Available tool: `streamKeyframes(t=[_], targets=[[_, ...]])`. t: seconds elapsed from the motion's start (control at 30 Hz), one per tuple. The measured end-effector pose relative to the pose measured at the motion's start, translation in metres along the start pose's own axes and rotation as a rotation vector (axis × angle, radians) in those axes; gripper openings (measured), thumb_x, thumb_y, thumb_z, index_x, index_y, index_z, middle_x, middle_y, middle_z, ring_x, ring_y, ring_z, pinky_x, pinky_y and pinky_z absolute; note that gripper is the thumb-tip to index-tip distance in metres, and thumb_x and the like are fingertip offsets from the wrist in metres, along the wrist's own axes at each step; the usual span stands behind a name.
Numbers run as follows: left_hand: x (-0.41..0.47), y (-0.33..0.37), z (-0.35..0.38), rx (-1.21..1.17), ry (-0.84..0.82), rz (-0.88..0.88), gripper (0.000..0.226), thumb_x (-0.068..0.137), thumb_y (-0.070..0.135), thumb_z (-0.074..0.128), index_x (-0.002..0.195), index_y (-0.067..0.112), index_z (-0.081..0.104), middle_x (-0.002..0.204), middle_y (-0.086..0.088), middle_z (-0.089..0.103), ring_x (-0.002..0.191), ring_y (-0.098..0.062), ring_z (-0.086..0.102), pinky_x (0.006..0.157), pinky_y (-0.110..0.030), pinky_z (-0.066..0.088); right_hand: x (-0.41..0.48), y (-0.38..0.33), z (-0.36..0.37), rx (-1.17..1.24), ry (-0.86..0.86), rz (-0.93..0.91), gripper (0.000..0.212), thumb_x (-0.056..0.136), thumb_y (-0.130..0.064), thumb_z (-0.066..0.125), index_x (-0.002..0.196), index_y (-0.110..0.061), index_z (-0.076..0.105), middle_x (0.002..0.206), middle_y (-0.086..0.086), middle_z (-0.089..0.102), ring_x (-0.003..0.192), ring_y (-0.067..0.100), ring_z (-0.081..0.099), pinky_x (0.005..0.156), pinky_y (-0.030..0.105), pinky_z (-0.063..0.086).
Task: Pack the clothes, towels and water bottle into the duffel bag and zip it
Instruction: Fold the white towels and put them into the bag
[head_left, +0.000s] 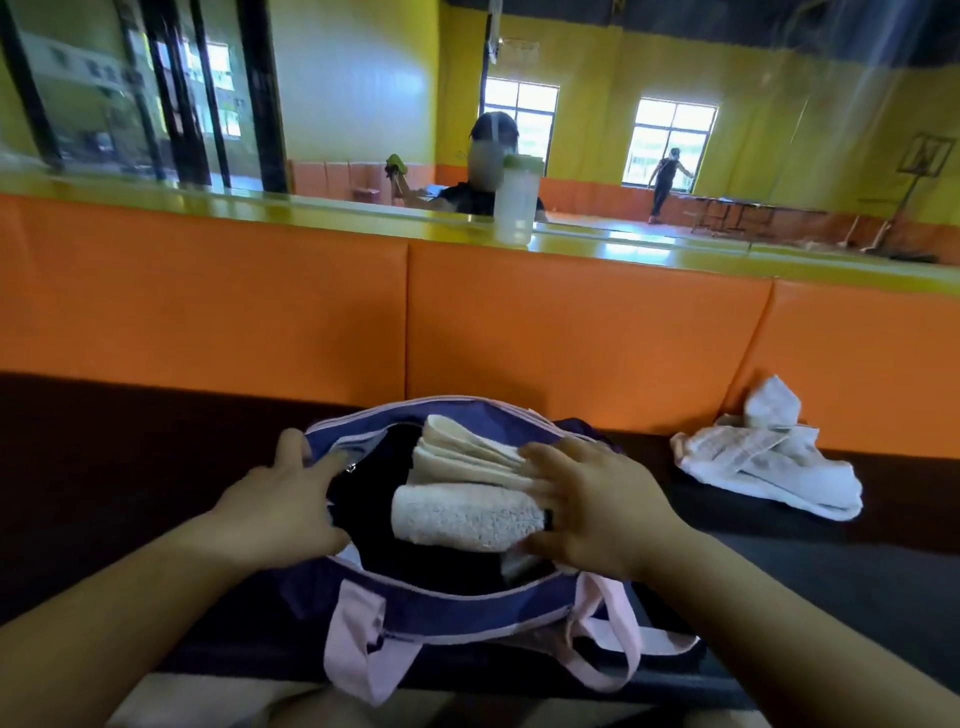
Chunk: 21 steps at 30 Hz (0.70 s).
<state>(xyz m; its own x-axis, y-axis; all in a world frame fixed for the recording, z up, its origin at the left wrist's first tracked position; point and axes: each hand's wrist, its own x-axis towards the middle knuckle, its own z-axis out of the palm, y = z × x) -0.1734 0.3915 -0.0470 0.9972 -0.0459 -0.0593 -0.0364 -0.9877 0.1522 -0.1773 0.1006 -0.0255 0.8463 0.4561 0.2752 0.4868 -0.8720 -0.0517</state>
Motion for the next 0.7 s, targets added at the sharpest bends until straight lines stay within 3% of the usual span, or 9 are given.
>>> streamKeyframes(t=[0.07, 0.1, 0.2, 0.33, 0.43, 0.7], targets=[[0.002, -0.001, -0.003, -0.055, -0.045, 0.019, 0.086, 0.073, 0.04, 0.066, 0.143, 0.03, 0.016, 0.126, -0.001, 0.026, 0.069, -0.013, 0.053, 0.052, -0.023, 0.04, 0.007, -0.003, 0.003, -0.044, -0.032, -0.028, 0.08, 0.066, -0.059, 0.069, 0.136, -0.031, 0.041, 0.123, -0.002, 0.055, 0.113, 0.025, 0.052, 0.089, 0.038, 0.046], [0.004, 0.001, -0.005, -0.067, -0.045, 0.032, 0.089, 0.073, 0.035, 0.066, 0.145, 0.025, 0.015, 0.135, -0.001, 0.027, 0.069, -0.014, 0.053, 0.051, -0.023, 0.039, 0.01, -0.004, 0.004, -0.041, -0.036, -0.036, 0.08, 0.066, -0.057, 0.07, 0.136, -0.031, 0.041, 0.123, -0.001, 0.055, 0.113, 0.025, 0.052, 0.09, 0.038, 0.046], [0.005, 0.007, -0.013, -0.064, 0.007, 0.062, 0.089, 0.071, 0.026, 0.07, 0.144, 0.017, 0.02, 0.148, 0.0, 0.02, 0.091, -0.023, 0.059, 0.069, -0.03, 0.05, 0.024, -0.01, 0.008, -0.032, -0.027, -0.078, 0.08, 0.066, -0.056, 0.072, 0.136, -0.03, 0.042, 0.124, -0.001, 0.055, 0.112, 0.026, 0.052, 0.09, 0.037, 0.044], [0.006, 0.009, -0.026, -0.107, 0.05, 0.13, 0.076, 0.063, 0.025, 0.072, 0.13, 0.02, 0.036, 0.145, 0.003, 0.026, 0.101, -0.024, 0.059, 0.081, -0.036, 0.051, 0.045, -0.021, 0.018, 0.04, -0.012, -0.102, 0.08, 0.066, -0.051, 0.075, 0.135, -0.027, 0.043, 0.122, 0.002, 0.054, 0.109, 0.028, 0.051, 0.088, 0.037, 0.045], [0.007, 0.011, -0.033, -0.072, 0.03, 0.124, 0.079, 0.065, 0.022, 0.071, 0.134, 0.016, 0.032, 0.145, 0.003, 0.023, 0.097, -0.022, 0.058, 0.074, -0.03, 0.049, 0.06, -0.03, 0.021, 0.094, -0.018, -0.095, 0.079, 0.068, -0.052, 0.075, 0.135, -0.027, 0.041, 0.125, 0.0, 0.052, 0.112, 0.026, 0.048, 0.089, 0.036, 0.045], [0.011, 0.009, -0.041, -0.042, 0.025, 0.133, 0.086, 0.067, 0.024, 0.072, 0.139, 0.018, 0.024, 0.141, 0.005, 0.021, 0.089, -0.019, 0.057, 0.072, -0.034, 0.052, 0.071, -0.033, 0.028, 0.247, 0.001, 0.098, 0.068, 0.07, -0.056, 0.072, 0.126, -0.026, 0.046, 0.123, -0.001, 0.055, 0.108, 0.024, 0.052, 0.08, 0.033, 0.043]])
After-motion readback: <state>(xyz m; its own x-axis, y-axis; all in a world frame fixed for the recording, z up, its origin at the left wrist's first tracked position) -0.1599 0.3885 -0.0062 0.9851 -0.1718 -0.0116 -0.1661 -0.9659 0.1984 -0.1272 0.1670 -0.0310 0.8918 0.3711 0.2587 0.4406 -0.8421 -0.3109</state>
